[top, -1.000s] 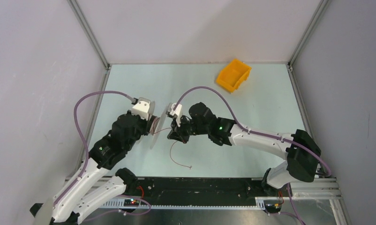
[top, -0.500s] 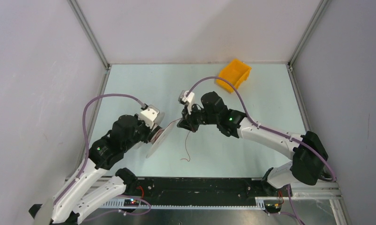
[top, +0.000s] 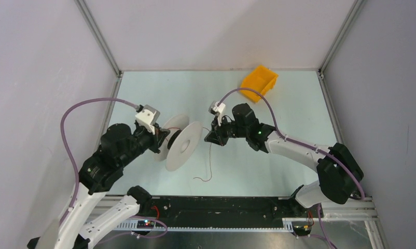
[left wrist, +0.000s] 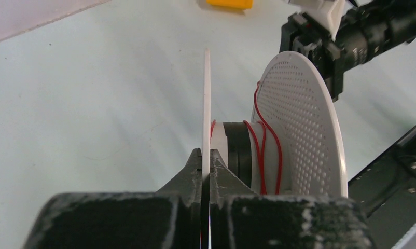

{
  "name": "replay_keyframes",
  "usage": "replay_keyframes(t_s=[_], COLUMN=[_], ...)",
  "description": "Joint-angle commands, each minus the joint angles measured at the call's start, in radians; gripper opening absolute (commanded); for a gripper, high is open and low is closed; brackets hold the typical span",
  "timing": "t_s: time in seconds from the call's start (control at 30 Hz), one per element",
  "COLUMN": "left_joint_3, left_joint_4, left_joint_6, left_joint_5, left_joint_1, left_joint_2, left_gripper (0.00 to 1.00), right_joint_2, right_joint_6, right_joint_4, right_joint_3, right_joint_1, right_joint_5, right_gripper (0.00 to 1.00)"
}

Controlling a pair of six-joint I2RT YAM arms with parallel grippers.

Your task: Wrap the cables

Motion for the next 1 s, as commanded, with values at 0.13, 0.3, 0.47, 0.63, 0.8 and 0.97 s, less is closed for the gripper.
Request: replay_keyframes(t_s=[0.13, 0.3, 0.47, 0.63, 0.8, 0.97], left_joint_3=[0.061, 0.043, -0.013, -0.049, -0.082, -0.097], left_joint_4=[0.134, 0.209, 0.288, 0.34, 0.39, 0.417], left_joint_6=[-0.189, -0.307, -0.395, -0.438, -0.492, -0.522], left_joint_5=[0.134, 0.154, 0.131, 0.1, 0.084, 0.039], left_joint_1=[0.083, 0.124, 0.132, 0.147, 0.165, 0.176], left_joint_2=[-0.034, -0.048, -0.078, -0.105, -0.124, -0.141], left_gripper=[0.0, 0.0, 0.0, 0.0, 0.0, 0.0], right_joint_2=[-0.004, 0.006, 0.047, 0.08, 0.096, 0.102], right_joint_6=[0.115, 0.195, 0.329, 0.343, 0.341, 0.314], right_joint_4=[0.231, 0.363, 0.552, 0.579, 0.587, 0.553], right_joint_3=[-0.075, -0.126, -0.165, -0.169, -0.169, -0.171], right_joint_1=[-0.035, -0.039, -0.038, -0.026, -0.018, -0.009], right_joint_5=[-0.099, -0.169, -0.26, -0.266, -0.261, -0.237], right_gripper=[0.08, 0.08, 0.09, 0.11, 0.13, 0.14])
